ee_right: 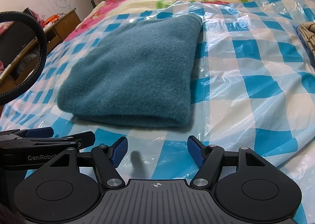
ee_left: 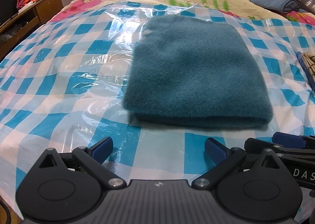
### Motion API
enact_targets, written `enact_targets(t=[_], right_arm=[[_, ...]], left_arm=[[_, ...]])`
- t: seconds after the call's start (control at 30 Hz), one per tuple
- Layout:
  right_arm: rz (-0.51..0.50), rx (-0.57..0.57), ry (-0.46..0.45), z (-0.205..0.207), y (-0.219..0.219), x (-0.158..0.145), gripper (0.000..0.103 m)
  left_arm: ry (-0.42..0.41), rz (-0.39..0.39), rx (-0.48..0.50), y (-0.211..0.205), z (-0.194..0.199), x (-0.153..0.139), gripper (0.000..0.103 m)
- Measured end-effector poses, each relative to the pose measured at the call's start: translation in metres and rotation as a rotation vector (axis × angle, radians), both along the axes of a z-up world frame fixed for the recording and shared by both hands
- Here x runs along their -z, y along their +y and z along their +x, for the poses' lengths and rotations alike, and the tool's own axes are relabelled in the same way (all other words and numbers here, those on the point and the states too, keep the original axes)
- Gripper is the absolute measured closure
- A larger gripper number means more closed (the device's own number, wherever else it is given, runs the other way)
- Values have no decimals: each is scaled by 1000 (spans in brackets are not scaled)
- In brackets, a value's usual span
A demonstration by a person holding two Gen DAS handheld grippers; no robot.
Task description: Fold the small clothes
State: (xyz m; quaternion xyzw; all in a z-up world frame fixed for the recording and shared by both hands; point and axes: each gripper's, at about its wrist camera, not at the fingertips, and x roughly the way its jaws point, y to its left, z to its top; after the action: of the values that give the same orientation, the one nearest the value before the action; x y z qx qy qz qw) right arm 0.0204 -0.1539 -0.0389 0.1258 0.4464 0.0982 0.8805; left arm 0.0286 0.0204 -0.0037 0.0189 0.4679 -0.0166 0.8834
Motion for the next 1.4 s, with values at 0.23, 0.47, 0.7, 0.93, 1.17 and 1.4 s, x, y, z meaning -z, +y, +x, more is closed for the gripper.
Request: enact_targets(t=[0.23,0.47,0.7,0.93,1.17,1.4], right_arm=[[-8,-2,0,0,0,-1,35],[-12,-4,-2,0,1,-1,35],[-16,-5,-2,0,1,-1,35],[-17,-5,-2,1,1,-1,35],[-16,-5,-2,0,1,-1,35],[-17,-5,-2,0,1,-1,35]], left_arm=[[0,4,-1,0,0,0,0],[1,8,-2,-1,-1,1,0],[1,12,-2,-2,-1,1,0],[0,15,-1,-2,-1,2,0],[1,15,-1,-2,0,1,0],[1,15,-1,-2,0,1,0]])
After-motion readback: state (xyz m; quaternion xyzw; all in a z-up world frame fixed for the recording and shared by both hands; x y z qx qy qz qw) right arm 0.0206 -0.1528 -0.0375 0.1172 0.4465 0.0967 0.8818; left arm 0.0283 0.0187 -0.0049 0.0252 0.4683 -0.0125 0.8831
